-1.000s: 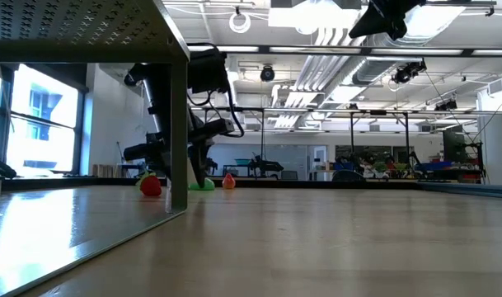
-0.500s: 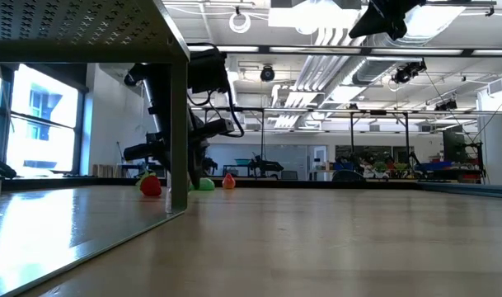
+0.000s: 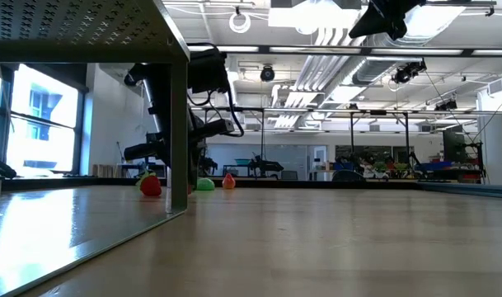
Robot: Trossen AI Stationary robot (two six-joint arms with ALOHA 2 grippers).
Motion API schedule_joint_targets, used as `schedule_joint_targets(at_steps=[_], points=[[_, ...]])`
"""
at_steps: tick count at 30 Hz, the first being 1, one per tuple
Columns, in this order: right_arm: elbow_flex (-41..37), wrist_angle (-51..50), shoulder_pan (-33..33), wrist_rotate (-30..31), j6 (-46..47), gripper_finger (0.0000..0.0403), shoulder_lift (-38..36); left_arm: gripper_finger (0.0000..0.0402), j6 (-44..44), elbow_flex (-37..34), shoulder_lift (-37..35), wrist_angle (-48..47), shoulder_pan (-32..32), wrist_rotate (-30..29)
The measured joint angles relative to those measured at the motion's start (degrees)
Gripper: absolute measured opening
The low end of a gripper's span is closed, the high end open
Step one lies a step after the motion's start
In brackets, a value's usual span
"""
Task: Pick & Place Fruit
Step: Put the strawberry into the red strainer bowl on the shelf
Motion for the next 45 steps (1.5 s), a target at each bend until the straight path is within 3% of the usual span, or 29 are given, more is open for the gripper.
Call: schedule_joint_targets(at_steps=[9,16,25,35,45], points=[[0.0,0.0,0.0,0.0,0.0,0.0003,0.0,0.0001,2.2,1.0,0.0,0.3,0.0,-0.3],[0.0,0.0,0.0,0.0,-0.2,0.0003,0.0,0.0001,8.3,7.3,0.0,-0.3,0.5,-0.3],[0.0,0.1,0.0,0.0,-1.5,0.0003,0.0,0.0000,18.8,22.4,-0.1,-10.5,2.4,-1.6],[0.0,0.2,0.0,0.0,-1.6,0.0003,0.0,0.0000,33.5,37.4,-0.1,-14.6,3.9,-2.7],[0.0,0.2,0.0,0.0,-1.6,0.0004,0.0,0.0000,41.0,54.1,-0.1,-37.3,3.8,-2.0]])
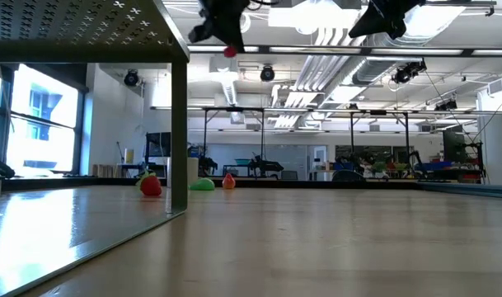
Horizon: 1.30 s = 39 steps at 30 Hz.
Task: Pick & Place Fruit
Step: Put the strawberry into the red strainer bowl on the shelf
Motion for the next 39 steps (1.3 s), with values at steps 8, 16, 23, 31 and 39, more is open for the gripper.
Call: schedule_joint_targets(at_steps=[8,16,23,31,39], points=[[0.0,0.0,0.0,0.0,0.0,0.0003,0.0,0.0000,-1.7,11.2,0.0,-17.8,-1.8,3.1],[0.0,0.0,0.0,0.1,0.0,0.0003,0.0,0.0000,-8.7,12.2,-3.4,-21.4,-8.3,-0.6],[0.0,1.0,0.0,4.0,0.3,0.0003,0.0,0.0000,-17.5,12.1,-4.3,-25.8,-18.2,-8.2],[0.0,3.4,0.0,4.1,0.7,0.0003,0.0,0.0000,-31.4,12.1,-4.4,-28.3,-31.4,-14.8],[0.0,3.9,0.0,3.9,0.6,0.0003,0.0,0.0000,-41.4,12.1,-3.9,-28.2,-42.6,-16.5]])
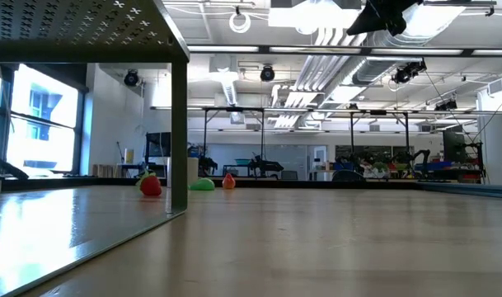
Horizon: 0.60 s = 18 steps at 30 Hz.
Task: Pick & Place Fruit
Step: Put the strawberry into the red strainer bowl on the shelf
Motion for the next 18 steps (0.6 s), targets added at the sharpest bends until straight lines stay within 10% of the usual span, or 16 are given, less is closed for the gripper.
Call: schedule_joint_targets(at_steps=[18], points=[[0.0,0.0,0.0,0.0,-0.8,0.0003,0.0,0.0002,-23.9,0.0,2.3,0.1,-13.2,1.7]])
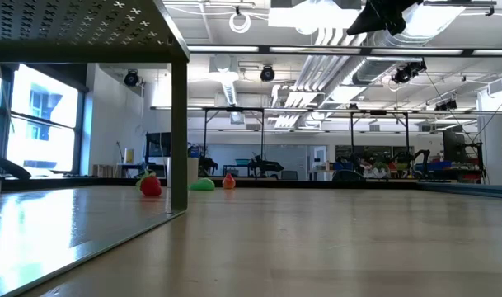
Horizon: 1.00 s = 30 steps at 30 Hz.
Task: Pick & Place Fruit
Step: Put the strawberry into the red strainer bowl on the shelf
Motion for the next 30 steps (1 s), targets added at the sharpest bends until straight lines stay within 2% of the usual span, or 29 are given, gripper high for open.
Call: schedule_joint_targets(at_steps=[10,15,20,23,28,30], points=[[0.0,0.4,0.0,0.0,-1.3,0.0003,0.0,0.0009,-2.0,0.0,2.4,0.0,0.3,1.8],[0.0,0.4,0.0,0.0,-3.1,0.0005,0.0,0.0059,-5.2,-0.1,3.2,-0.1,0.3,3.2],[0.0,0.5,0.0,-0.1,-4.9,0.0003,0.0,0.0113,-3.8,-0.1,3.4,0.0,0.3,3.0],[0.0,0.5,0.0,0.1,-6.9,0.0003,0.0,0.0123,-2.9,-0.1,3.4,0.0,0.3,0.5],[0.0,0.4,0.0,0.0,-7.3,0.0003,0.0,0.0124,-2.8,-0.1,3.4,0.0,1.1,-7.4],[0.0,0.4,0.0,0.0,-7.3,0.0003,0.0,0.0125,-2.8,-0.1,3.4,0.0,2.3,-7.8]])
